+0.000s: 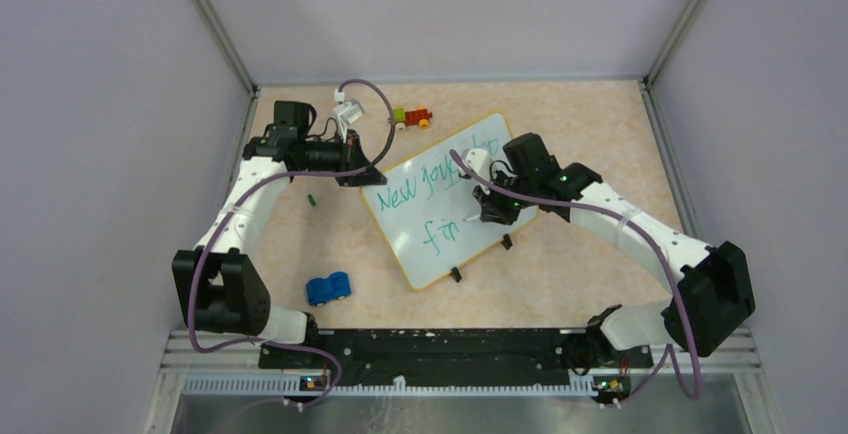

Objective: Write a sentence on the whiteboard
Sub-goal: Write on the whiteboard at the whiteboard stand.

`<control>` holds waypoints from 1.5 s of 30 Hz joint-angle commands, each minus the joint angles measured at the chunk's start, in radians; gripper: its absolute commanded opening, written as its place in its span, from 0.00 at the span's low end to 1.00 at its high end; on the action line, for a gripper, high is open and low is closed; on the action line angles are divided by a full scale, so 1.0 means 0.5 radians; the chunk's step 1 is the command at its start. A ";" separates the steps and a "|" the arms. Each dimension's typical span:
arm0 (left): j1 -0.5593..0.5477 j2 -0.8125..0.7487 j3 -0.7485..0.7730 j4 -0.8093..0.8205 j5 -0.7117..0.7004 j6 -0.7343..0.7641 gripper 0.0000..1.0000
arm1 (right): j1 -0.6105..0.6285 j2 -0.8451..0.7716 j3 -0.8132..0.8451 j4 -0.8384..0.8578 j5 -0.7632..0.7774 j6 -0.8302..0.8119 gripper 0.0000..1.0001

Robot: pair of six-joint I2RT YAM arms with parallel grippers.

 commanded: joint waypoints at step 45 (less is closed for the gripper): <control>-0.043 0.043 -0.017 0.023 -0.050 0.132 0.00 | -0.040 0.034 0.148 0.075 0.076 -0.055 0.00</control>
